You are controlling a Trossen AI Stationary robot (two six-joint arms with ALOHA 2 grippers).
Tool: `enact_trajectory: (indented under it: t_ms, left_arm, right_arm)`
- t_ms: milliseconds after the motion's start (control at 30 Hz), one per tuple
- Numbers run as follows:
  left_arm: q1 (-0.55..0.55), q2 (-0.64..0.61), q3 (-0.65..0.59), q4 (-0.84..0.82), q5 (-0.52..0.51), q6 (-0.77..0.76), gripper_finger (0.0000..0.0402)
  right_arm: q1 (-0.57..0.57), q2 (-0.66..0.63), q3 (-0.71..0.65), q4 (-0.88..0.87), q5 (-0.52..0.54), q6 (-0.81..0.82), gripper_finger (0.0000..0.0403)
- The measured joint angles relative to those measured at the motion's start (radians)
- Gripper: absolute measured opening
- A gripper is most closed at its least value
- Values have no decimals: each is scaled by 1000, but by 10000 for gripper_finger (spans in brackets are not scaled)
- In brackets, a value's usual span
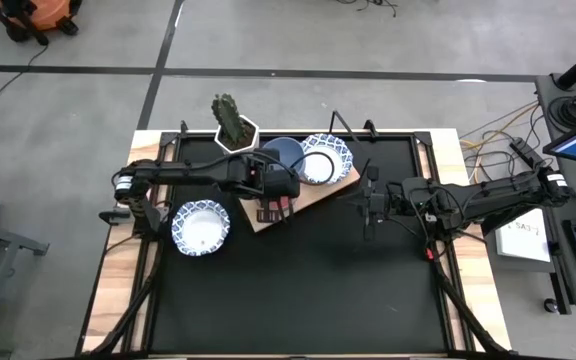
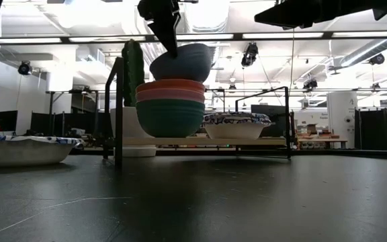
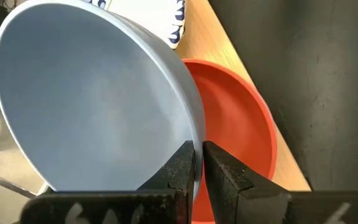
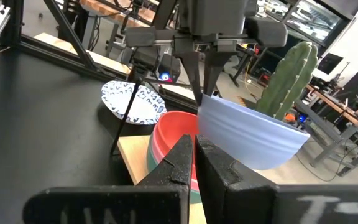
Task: Place and stack bowls onto a shelf
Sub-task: Stack the blue bowl on top of the orange bowl on the shelf
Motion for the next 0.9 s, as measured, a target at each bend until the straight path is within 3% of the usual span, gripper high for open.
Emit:
enact_trajectory:
  t_ms: [900]
  left_arm:
    - [-1, 0, -2, -8, 0, -8, 15]
  right_arm:
    - [0, 0, 0, -2, 1, 0, 9]
